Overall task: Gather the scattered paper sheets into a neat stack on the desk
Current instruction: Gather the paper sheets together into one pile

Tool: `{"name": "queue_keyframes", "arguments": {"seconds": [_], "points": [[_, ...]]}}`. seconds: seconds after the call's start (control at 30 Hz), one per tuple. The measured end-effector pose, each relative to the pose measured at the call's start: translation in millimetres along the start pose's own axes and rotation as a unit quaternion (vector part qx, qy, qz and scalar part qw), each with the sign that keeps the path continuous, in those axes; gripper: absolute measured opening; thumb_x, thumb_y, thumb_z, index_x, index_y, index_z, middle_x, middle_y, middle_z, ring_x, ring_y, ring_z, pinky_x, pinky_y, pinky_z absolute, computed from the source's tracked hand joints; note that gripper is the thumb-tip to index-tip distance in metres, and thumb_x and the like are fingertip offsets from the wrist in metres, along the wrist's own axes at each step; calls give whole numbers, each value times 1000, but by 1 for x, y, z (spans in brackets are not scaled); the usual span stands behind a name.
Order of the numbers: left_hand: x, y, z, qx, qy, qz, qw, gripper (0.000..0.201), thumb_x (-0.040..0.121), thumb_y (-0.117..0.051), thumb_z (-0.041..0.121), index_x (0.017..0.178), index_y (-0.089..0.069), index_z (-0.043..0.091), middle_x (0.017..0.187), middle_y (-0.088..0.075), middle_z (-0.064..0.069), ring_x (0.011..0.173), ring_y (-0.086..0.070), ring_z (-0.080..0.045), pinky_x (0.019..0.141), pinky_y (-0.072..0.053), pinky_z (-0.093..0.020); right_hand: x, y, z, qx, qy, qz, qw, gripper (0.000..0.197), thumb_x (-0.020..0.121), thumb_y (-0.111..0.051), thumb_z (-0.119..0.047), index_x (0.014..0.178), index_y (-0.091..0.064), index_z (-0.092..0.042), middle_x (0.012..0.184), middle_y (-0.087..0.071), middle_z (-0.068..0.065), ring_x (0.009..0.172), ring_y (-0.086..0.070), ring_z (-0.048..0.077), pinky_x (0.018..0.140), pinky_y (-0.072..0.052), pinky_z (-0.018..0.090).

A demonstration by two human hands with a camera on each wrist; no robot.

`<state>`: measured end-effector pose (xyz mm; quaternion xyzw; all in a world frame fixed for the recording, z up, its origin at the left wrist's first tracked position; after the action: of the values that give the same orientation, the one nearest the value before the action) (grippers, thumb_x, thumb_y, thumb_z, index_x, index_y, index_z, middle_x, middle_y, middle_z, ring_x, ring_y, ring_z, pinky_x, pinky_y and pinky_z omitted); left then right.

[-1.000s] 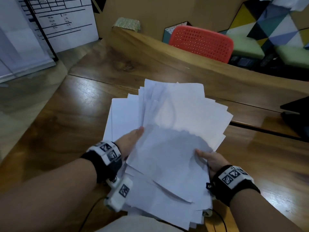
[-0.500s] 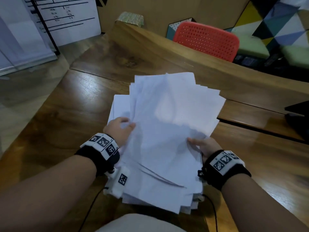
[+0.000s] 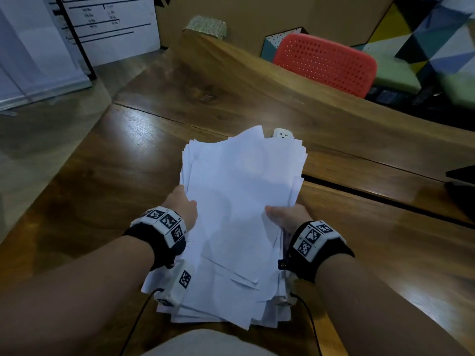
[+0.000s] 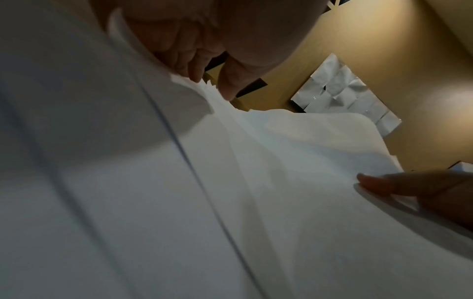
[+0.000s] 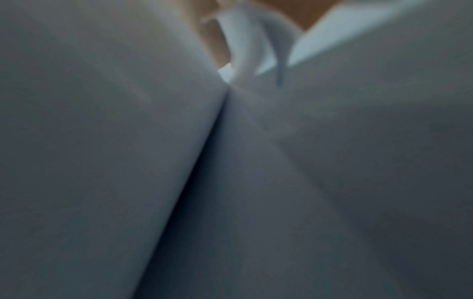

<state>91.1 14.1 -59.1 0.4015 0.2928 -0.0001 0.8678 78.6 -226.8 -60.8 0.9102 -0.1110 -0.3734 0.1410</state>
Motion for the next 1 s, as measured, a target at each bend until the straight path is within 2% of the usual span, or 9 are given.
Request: {"name": "queue_keyframes", "arguments": {"seconds": [0.1, 0.2, 0.27, 0.43, 0.53, 0.67, 0.77, 0.9, 1.0], "points": [[0, 5, -2, -14, -4, -8, 1000, 54, 94, -41, 20, 144, -22, 10, 149, -34, -13, 131, -40, -33, 105, -35, -39, 0, -2, 6, 12, 10, -4, 1000, 52, 75, -76, -16, 120, -55, 2, 114, -64, 14, 103, -63, 32, 83, -50, 34], [-1, 10, -9, -58, -17, -18, 998, 56, 91, -49, 20, 142, -27, 13, 142, -44, -10, 124, -48, -29, 96, -40, -34, 1, -1, 15, 81, 8, 31, 996, 78, 68, -77, -2, 133, -33, -5, 118, -56, 15, 107, -59, 35, 94, -50, 47], [-4, 10, -17, -90, -5, -25, 996, 60, 84, -58, 21, 138, -33, 13, 134, -53, -9, 115, -54, -28, 87, -41, -32, -1, 1, 21, 109, -11, 45, 993, 82, 66, -78, 1, 133, -33, -8, 115, -56, 15, 105, -60, 36, 93, -51, 49], [-8, -2, -37, -73, 13, -130, 989, 26, 77, -70, 34, 93, -63, 14, 99, -68, -5, 79, -60, -18, 73, -46, -29, -13, 18, 42, 56, -42, -38, 997, 36, 75, -71, -1, 111, -63, -3, 94, -71, 14, 82, -69, 33, 70, -54, 36], [-10, 0, -41, -14, 17, -85, 996, 22, 76, -70, 37, 81, -61, 18, 87, -65, -2, 79, -60, -19, 71, -48, -31, -19, 32, 50, 75, -26, -39, 996, 27, 80, -65, 5, 106, -62, 0, 90, -69, 15, 79, -66, 31, 61, -54, 31], [-9, 8, -39, -35, 51, -27, 998, 10, 76, -70, 20, 82, -62, 18, 88, -68, -4, 88, -64, -23, 84, -55, -40, -20, 45, 65, 100, -25, -8, 995, 39, 78, -63, 11, 116, -57, 6, 101, -67, 21, 92, -65, 37, 87, -52, 46], [-11, 3, -35, -76, 50, -40, 995, 37, 76, -70, 32, 105, -61, 11, 92, -69, -2, 95, -65, -23, 91, -53, -42, -22, 52, 74, 132, -38, -5, 991, 36, 79, -60, 13, 115, -56, 7, 104, -66, 25, 92, -64, 41, 83, -52, 49], [-17, -4, -19, -24, 10, -67, 997, 67, 72, -67, 53, 123, -54, 11, 122, -62, -7, 108, -58, -26, 96, -47, -36, -29, 46, 69, 133, -10, -30, 991, 34, 78, -64, 10, 112, -60, 8, 104, -68, 26, 93, -66, 42, 88, -51, 52], [-16, 2, -12, -54, 0, -101, 993, 87, 53, -70, 71, 112, -54, 9, 111, -62, -4, 102, -60, -28, 90, -47, -36, -36, 51, 54, 223, 41, -97, 969, 44, 64, -75, 5, 106, -63, 8, 102, -68, 27, 90, -67, 42, 86, -53, 54]]}}
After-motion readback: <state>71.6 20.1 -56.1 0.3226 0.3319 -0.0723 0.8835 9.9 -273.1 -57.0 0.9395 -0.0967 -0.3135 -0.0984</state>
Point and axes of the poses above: each hand's wrist, its own x-axis towards the middle knuckle, its own y-axis out of the back of the hand, z = x × y, the point moved 2 cm from there along x, towards the middle knuckle
